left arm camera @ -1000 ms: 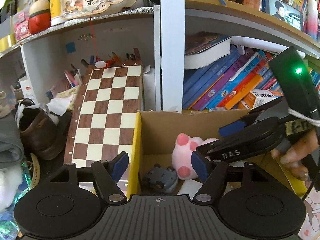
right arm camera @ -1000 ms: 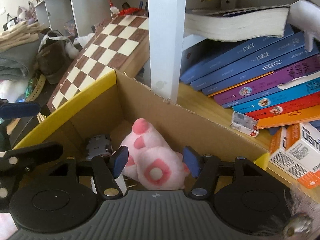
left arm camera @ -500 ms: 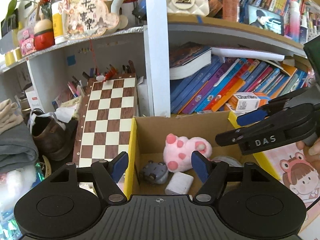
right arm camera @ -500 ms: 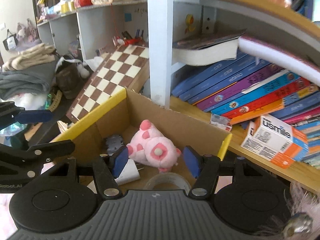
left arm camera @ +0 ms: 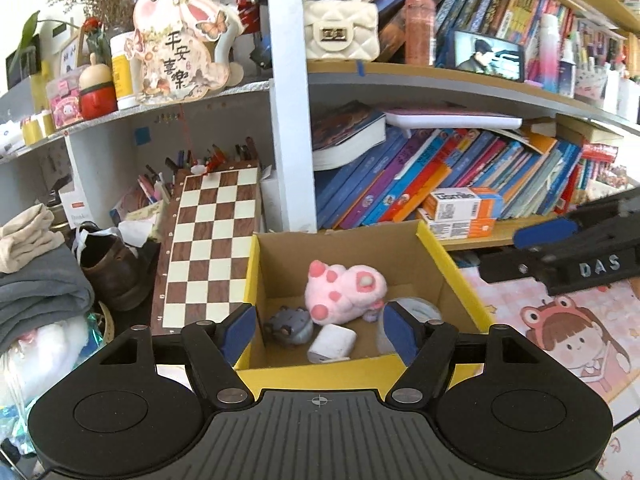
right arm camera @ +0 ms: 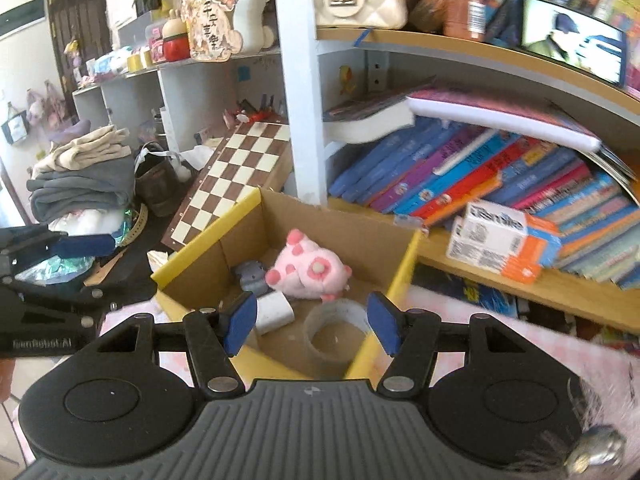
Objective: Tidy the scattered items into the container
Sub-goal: 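Lift both grippers out of the box and back away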
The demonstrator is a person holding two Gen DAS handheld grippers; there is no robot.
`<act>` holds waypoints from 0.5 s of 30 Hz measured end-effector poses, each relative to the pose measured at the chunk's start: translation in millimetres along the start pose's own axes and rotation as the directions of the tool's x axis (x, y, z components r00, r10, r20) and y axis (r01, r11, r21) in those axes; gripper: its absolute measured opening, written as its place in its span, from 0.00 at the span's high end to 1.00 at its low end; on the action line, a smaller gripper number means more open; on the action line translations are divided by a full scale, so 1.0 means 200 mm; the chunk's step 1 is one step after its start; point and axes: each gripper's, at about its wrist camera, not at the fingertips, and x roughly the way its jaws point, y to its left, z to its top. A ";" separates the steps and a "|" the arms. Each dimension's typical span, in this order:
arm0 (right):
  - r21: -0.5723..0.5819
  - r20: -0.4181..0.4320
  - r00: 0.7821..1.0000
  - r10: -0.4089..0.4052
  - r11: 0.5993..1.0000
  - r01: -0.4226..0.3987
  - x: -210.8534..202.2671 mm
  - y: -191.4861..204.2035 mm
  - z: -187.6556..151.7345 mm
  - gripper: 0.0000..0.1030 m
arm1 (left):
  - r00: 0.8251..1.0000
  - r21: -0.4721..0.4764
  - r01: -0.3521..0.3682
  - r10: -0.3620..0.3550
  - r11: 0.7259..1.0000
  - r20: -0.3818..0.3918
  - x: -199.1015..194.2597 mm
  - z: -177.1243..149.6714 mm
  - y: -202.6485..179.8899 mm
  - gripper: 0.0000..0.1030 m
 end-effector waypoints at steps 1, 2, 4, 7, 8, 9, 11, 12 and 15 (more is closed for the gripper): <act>0.012 0.001 1.000 -0.009 1.000 0.009 -0.03 -0.01 -0.03 0.42 | 1.000 0.002 0.005 -0.005 1.000 0.002 -0.02 0.00 -0.01 0.30; 0.024 0.001 1.000 -0.018 1.000 0.018 -0.05 -0.02 -0.05 0.42 | 1.000 0.004 0.010 -0.010 1.000 0.003 -0.03 -0.01 -0.03 0.30; 0.060 0.002 0.999 -0.037 0.997 0.037 -0.11 -0.04 -0.11 0.42 | 1.000 0.005 0.019 -0.019 1.000 0.003 -0.05 -0.02 -0.05 0.30; 0.099 -0.003 0.998 -0.069 0.993 0.069 -0.17 -0.06 -0.20 0.42 | 1.000 -0.007 0.024 -0.024 1.000 0.001 -0.08 -0.05 -0.09 0.30; 0.111 -0.007 0.997 -0.078 0.991 0.078 -0.19 -0.07 -0.23 0.42 | 1.000 -0.015 0.024 -0.024 1.000 0.003 -0.09 -0.06 -0.10 0.30; 0.122 -0.009 0.996 -0.088 0.989 0.088 -0.21 -0.08 -0.25 0.42 | 1.000 -0.020 0.023 -0.023 1.000 0.005 -0.10 -0.07 -0.11 0.30; 0.144 -0.013 0.994 -0.108 0.983 0.109 -0.24 -0.10 -0.31 0.42 | 1.000 -0.027 0.020 -0.020 0.999 -0.001 -0.12 -0.10 -0.14 0.30; 0.154 -0.015 0.993 -0.120 0.981 0.121 -0.26 -0.10 -0.34 0.43 | 1.000 -0.031 0.020 -0.021 0.999 -0.005 -0.13 -0.12 -0.15 0.30; 0.180 -0.020 0.988 -0.150 0.972 0.151 -0.31 -0.11 -0.41 0.43 | 1.000 -0.027 0.020 -0.021 0.999 -0.017 -0.14 -0.16 -0.19 0.30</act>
